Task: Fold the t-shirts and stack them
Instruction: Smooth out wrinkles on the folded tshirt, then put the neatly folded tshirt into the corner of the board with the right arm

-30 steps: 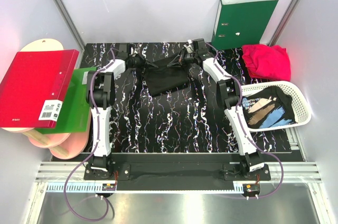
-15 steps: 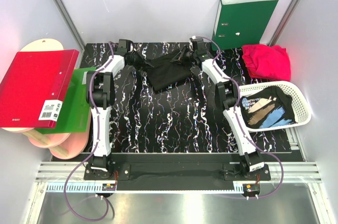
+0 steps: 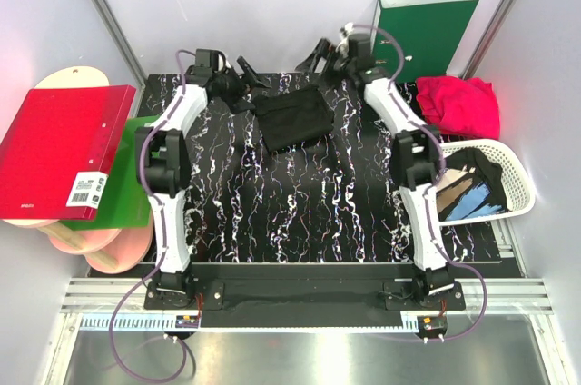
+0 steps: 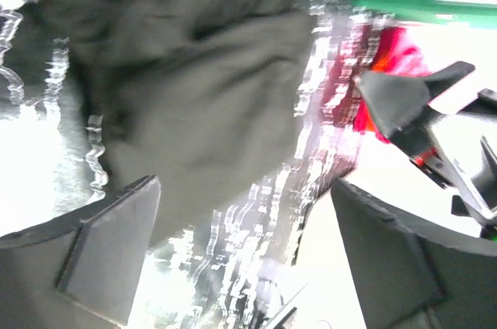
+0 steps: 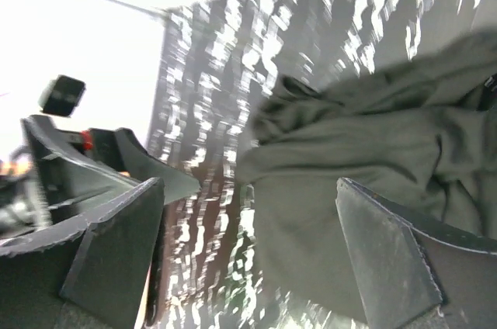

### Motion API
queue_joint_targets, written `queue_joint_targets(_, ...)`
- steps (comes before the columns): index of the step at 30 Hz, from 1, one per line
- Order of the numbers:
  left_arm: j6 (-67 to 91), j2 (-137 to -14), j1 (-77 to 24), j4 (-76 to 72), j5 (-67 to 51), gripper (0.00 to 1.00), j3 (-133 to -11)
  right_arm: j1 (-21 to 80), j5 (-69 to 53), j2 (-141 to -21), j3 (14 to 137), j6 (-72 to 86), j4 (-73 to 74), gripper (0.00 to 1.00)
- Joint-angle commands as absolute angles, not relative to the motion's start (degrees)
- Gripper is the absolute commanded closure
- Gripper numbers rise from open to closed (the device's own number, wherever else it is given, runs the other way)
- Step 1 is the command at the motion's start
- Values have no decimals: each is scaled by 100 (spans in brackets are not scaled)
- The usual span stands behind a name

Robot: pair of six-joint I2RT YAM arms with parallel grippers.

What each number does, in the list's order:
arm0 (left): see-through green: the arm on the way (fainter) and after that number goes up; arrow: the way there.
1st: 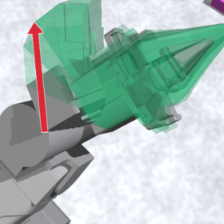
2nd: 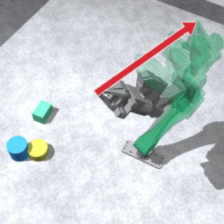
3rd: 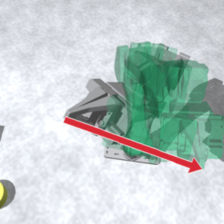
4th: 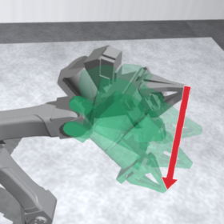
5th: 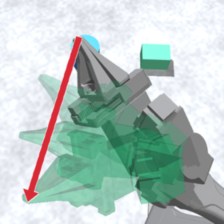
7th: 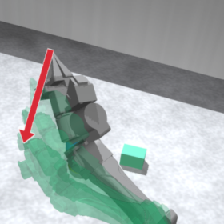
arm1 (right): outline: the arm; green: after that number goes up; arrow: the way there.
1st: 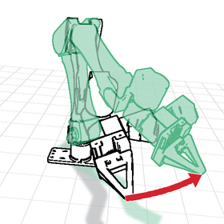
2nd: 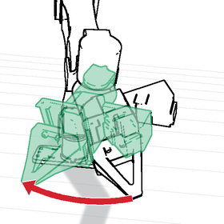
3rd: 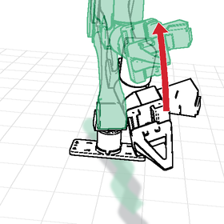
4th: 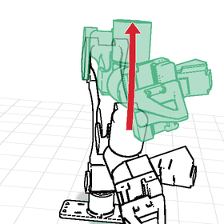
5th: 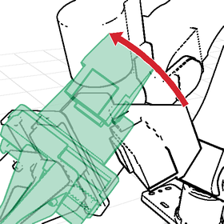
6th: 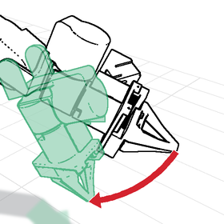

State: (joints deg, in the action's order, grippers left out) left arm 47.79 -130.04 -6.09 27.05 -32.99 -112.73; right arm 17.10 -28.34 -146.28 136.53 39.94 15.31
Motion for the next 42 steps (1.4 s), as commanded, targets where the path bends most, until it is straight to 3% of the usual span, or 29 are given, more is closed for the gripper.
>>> queue_joint_targets(1,4728,-12007,-694,2487,-3174,1,-10681,1302,-2794,-13281,13053,3454,1599,0)
queue_joint_targets(4,4807,-11786,-694,2619,-3015,1,-9881,1029,-2909,-12877,12342,3489,1740,0)
queue_joint_targets(8,4817,-11725,-677,2725,-3242,1,-9299,818,-2175,-12201,11647,2641,2432,0)
queue_joint_targets(11,4642,-11707,-782,2725,-3559,1,-9377,651,-1305,-11752,11628,2042,3073,0)
queue_joint_targets(15,4588,-11820,-1168,2585,-4146,1,-9877,273,-1056,-11409,11427,2151,3270,0)
queue_joint_targets(21,4816,-12032,-1687,2382,-4588,1,-10371,-975,-2891,-11444,10697,3797,2707,0)
queue_joint_targets(24,4799,-11892,-1670,2347,-4614,1,-10178,-967,-2068,-11207,11003,2754,3110,0)
queue_joint_targets(27,4702,-11742,-1626,2364,-4623,1,-9976,-564,-50,-11284,11968,1297,4128,0)
queue_joint_targets(28,4633,-11707,-1617,2373,-4632,1,-9932,-397,1435,-11363,12345,639,4505,0)
queue_joint_targets(30,4422,-11672,-1608,2609,-4562,1,-9896,-36,2534,-11355,12139,345,4448,0)
queue_joint_targets(31,4221,-11663,-1608,2732,-4527,1,-9896,278,3680,-11425,11929,-318,4378,0)
queue_joint_targets(36,3912,-11610,-1573,2927,-4474,1,-9572,1300,5777,-12276,11014,-1316,4113,0)
queue_joint_targets(42,3324,-11461,-1450,3173,-4509,1,-9238,1424,6713,-13630,11336,-1589,4131,0)
